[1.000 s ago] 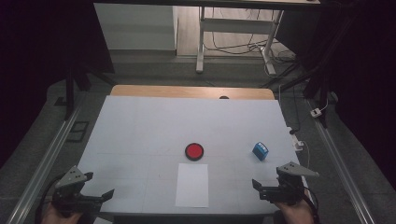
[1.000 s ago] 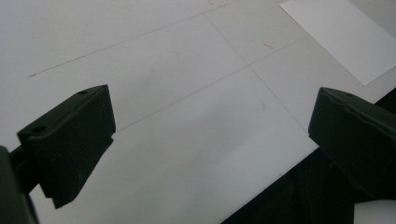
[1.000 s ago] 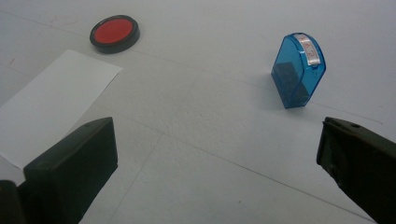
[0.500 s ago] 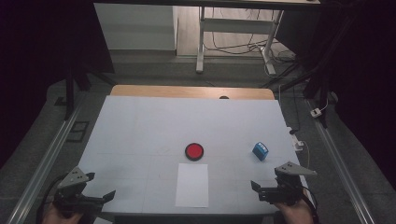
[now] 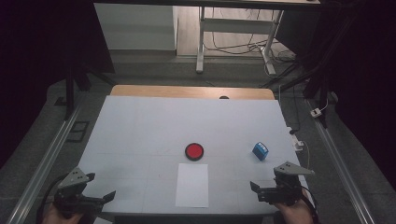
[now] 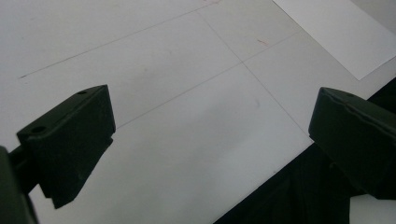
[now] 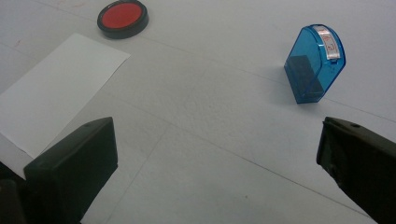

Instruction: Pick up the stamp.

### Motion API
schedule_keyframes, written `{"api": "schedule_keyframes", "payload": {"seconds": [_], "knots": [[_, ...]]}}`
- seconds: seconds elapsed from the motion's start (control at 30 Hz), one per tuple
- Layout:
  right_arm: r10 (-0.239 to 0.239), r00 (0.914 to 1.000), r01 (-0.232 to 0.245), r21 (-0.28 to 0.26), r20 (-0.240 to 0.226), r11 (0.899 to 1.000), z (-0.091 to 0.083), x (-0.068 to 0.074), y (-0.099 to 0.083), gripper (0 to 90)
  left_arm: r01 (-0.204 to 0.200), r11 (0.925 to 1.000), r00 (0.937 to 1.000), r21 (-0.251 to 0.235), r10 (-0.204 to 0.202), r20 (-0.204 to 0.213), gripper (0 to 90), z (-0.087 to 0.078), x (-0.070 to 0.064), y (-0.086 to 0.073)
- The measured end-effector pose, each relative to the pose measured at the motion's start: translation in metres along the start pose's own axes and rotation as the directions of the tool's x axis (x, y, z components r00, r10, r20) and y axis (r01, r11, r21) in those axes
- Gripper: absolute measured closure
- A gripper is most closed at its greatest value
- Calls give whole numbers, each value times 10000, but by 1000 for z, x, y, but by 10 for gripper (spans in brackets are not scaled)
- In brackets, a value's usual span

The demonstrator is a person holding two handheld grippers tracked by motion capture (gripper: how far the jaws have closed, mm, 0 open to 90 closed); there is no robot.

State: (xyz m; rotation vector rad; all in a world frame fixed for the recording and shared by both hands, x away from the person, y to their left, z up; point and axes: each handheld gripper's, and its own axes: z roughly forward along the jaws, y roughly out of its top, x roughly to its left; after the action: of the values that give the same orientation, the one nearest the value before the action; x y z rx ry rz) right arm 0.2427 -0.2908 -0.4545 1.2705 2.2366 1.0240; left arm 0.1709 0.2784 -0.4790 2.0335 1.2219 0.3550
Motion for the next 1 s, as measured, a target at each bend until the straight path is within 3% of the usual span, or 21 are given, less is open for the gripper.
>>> {"api": "schedule_keyframes", "payload": {"seconds": [0.4, 1.0], "knots": [[-188, 9998, 189, -155, 80, 9997, -2, -1, 4, 0, 8, 10000, 10000, -35, -7, 48, 6, 0, 0, 0], [-176, 9997, 181, -269, 197, 9995, 9, -14, 10, 0, 63, 10000, 9999, -6, -62, 100, 6, 1, 1, 0]]}}
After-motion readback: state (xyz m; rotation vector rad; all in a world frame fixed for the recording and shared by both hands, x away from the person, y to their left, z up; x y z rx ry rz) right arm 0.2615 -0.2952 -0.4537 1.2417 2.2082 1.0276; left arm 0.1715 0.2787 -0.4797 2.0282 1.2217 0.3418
